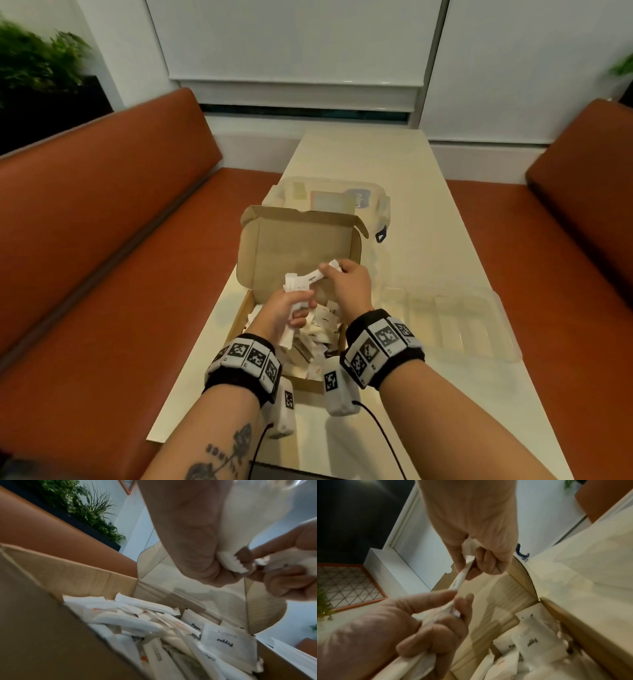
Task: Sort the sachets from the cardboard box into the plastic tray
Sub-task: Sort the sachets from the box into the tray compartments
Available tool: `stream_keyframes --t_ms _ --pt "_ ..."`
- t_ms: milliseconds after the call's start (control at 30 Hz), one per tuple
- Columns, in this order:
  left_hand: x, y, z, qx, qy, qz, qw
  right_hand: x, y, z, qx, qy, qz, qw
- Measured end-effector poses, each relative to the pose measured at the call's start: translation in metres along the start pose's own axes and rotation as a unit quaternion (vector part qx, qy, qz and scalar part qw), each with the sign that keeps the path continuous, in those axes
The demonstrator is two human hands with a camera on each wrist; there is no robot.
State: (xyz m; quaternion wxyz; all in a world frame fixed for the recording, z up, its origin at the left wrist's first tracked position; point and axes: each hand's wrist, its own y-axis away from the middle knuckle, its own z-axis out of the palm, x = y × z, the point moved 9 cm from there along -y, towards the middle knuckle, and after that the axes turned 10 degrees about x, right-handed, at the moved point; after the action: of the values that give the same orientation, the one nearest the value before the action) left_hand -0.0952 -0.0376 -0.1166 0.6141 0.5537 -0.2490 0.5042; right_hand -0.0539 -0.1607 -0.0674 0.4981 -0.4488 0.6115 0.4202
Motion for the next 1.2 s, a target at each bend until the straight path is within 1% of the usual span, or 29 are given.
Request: stream_keyframes --t_ms 100,167,233,300,367,400,467,533,567,633,733,833,967,1033,1133,1200 --pt "-0.002 -0.008 -0.017 0.063 0.018 -0.001 0.998 -0.022 -0.004 -0.012 0.039 0.007 -0.069 0.997" --pt "0.003 -0.012 -0.024 0.082 0.035 0.002 0.996 -0.038 -0.008 -0.019 0.046 0.001 -0.102 0.994" --pt "0.012 -0.015 -0.026 0.082 0.071 0.009 0.994 -0.048 -0.011 -0.022 0.029 -0.003 -0.11 0.994" --pt "0.02 -0.015 -0.022 0.068 0.114 0.004 0.991 -0.05 -0.013 -0.02 -0.002 -0.007 -0.088 0.996" --pt "0.024 -0.011 -0.008 0.021 0.14 -0.014 0.99 -0.045 -0.013 -0.018 -0.017 -0.019 -0.062 0.998" --pt "0.026 -0.006 0.0 -0.008 0.132 -0.014 0.991 -0.041 -0.012 -0.02 -0.01 -0.022 -0.055 0.998" --pt "0.032 0.0 0.01 -0.032 0.05 0.019 0.998 -0.034 -0.012 -0.025 0.003 -0.024 -0.044 0.999" --pt "0.037 0.005 0.016 -0.028 -0.033 0.06 0.997 -0.028 -0.012 -0.029 0.002 -0.023 -0.035 0.999" --pt "0.038 0.005 0.017 -0.019 -0.046 0.072 0.996 -0.026 -0.012 -0.032 0.002 -0.019 -0.035 0.999" --pt "0.04 0.002 0.017 0.006 -0.029 0.084 0.996 -0.024 -0.012 -0.039 -0.008 0.001 -0.035 0.999" --pt "0.04 -0.001 0.023 0.026 -0.012 0.087 0.996 -0.015 -0.011 -0.05 -0.055 0.048 -0.014 0.997" --pt "0.035 -0.003 0.041 0.014 -0.047 0.082 0.995 -0.002 -0.009 -0.066 -0.092 0.085 0.009 0.992" --pt "0.027 -0.006 0.074 -0.014 -0.091 0.088 0.992 0.011 -0.011 -0.088 -0.112 0.132 0.023 0.985" --pt "0.021 -0.008 0.089 -0.019 -0.111 0.09 0.99 0.015 -0.012 -0.099 -0.105 0.137 0.027 0.985" --pt "0.011 -0.011 0.106 -0.025 -0.131 0.088 0.987 0.014 -0.019 -0.115 -0.057 0.12 0.017 0.991" --pt "0.003 -0.014 0.115 -0.025 -0.139 0.083 0.987 0.016 -0.022 -0.12 -0.047 0.13 0.013 0.99"
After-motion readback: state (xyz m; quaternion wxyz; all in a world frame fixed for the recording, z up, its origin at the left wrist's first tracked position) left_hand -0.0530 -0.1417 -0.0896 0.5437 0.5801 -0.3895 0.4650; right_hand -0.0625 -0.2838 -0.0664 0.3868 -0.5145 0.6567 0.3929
